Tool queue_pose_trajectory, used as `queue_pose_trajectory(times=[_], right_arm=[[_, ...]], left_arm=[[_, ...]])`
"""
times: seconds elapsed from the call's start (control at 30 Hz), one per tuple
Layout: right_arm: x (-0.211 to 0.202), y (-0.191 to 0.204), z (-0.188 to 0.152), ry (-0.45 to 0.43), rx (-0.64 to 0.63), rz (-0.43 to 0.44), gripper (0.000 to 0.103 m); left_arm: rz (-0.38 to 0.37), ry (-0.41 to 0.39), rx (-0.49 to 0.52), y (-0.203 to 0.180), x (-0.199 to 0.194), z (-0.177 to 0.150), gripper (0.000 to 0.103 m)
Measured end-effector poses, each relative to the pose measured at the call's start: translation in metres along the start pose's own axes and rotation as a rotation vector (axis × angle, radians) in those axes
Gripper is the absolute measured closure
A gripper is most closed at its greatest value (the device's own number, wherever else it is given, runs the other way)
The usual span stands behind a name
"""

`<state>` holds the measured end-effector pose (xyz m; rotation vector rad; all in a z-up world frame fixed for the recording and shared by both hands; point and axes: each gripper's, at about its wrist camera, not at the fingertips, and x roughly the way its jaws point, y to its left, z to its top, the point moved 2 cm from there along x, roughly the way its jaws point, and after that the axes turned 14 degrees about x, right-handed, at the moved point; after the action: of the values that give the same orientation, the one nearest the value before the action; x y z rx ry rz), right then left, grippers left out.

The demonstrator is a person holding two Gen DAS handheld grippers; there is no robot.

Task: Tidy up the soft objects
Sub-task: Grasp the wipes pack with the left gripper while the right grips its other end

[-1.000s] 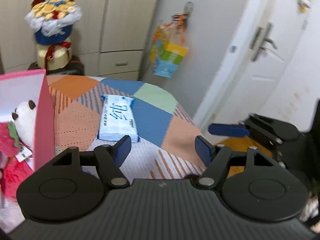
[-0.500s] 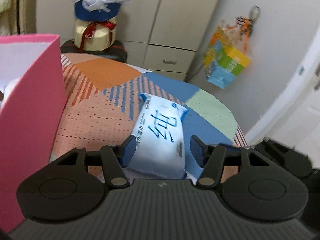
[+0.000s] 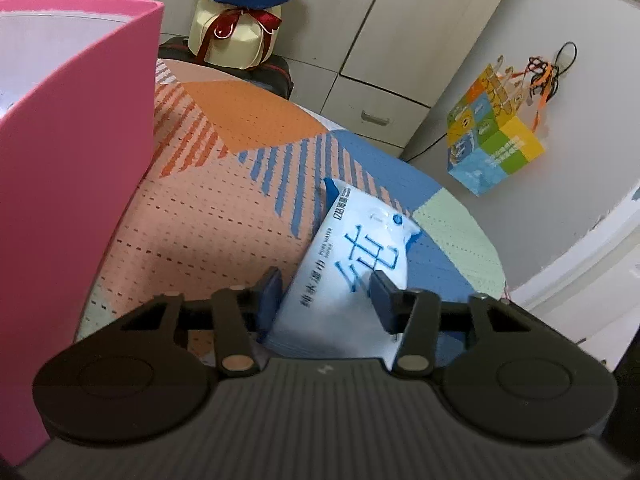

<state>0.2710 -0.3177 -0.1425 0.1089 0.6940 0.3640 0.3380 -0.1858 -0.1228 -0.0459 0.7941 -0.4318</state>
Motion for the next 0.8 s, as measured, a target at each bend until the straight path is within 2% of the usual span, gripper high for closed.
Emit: queue_pose_trajectory(times=[0.13, 0.17, 0.23, 0.3, 0.4, 0.53, 0.8], right_arm=[[0.001, 0.0, 0.001, 0.009, 0.033, -0.014, 0.016], [0.001, 0.003, 0.0, 0.003, 0.026, -0.01, 0.023], [-0.001, 0.005, -0.001, 0.005, 0.032, -0.013, 0.025], [-0.003, 0.005, 0.001, 0.01, 0.055, -0.025, 0.042], [-0.008, 0.006, -0.001, -0.011, 0.091, -0.034, 0.051], [-0.018, 0.016, -0.009, -0.045, 0.083, -0.073, 0.054], [-0.054, 0.032, -0.028, -0.024, 0.105, -0.108, 0.054]], left_arm=[[0.016, -0.018, 0.04, -0.007, 0.001, -0.003, 0.06], [0.016, -0.019, 0.042, -0.007, 0.001, -0.003, 0.06], [-0.003, -0.012, 0.045, -0.007, -0.001, -0.004, 0.062], [-0.035, -0.01, 0.047, -0.008, -0.004, -0.004, 0.063], [-0.047, -0.013, 0.09, -0.017, -0.012, -0.006, 0.063], [-0.083, -0.002, 0.127, -0.024, -0.021, -0.013, 0.063], [-0.117, 0.018, 0.264, -0.05, -0.057, -0.038, 0.062]])
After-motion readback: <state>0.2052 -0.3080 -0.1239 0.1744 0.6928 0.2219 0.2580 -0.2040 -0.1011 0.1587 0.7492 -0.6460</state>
